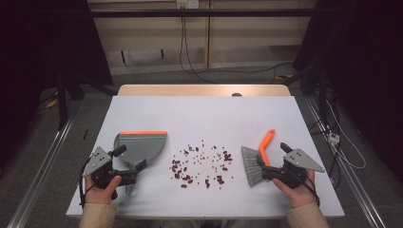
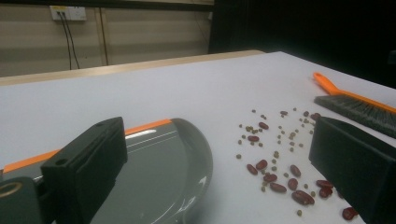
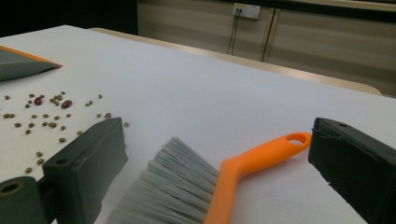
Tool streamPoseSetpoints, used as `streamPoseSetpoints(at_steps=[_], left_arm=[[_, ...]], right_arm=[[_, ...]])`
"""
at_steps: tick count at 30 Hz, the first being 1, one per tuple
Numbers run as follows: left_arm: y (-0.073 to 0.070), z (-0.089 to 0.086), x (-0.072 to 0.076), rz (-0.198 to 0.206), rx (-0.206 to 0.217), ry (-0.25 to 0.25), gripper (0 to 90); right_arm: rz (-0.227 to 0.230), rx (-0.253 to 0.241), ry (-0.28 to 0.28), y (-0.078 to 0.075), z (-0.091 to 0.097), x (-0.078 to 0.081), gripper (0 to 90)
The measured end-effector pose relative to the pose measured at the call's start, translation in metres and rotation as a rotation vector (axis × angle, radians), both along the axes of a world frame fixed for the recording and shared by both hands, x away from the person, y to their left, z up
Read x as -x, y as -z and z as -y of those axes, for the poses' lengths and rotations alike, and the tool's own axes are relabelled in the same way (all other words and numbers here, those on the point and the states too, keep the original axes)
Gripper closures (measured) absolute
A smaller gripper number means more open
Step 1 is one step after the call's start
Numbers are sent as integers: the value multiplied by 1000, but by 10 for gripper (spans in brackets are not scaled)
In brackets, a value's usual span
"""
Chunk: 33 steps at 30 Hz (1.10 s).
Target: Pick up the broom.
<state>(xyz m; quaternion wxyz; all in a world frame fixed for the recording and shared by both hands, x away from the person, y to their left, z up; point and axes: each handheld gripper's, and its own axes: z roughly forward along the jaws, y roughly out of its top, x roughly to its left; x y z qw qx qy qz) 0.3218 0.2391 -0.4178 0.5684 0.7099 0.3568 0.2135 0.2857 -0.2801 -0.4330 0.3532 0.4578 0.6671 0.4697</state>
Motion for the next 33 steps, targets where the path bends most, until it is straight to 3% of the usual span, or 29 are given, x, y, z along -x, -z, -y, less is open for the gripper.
streamPoseSetpoints(at_steps=[3,5,9,12,15,18,21,25,29,33], left_arm=[[0,0,0,0,2,-2,41],[0,-1,0,-4,4,-4,41],[1,-1,0,-5,4,-4,41],[2,0,0,-12,7,2,42],[3,1,-1,-10,-3,10,41],[3,2,0,-12,1,10,41],[3,1,-1,-15,-4,14,41],[4,2,-1,-19,5,12,41],[5,2,-1,-21,2,15,41],[5,2,-1,-26,-1,17,42]], right_arm=[[-61,5,52,3,5,-10,54],[-76,-28,64,3,9,-16,70],[-113,-32,106,2,15,-28,101],[-128,-36,108,3,16,-35,118],[-174,-38,104,8,16,-45,134],[-206,-44,119,13,14,-52,172],[-242,-18,149,18,12,-60,200],[-293,-33,170,21,11,-68,223],[-301,-31,166,23,8,-72,249],[-350,-34,201,26,6,-76,271]])
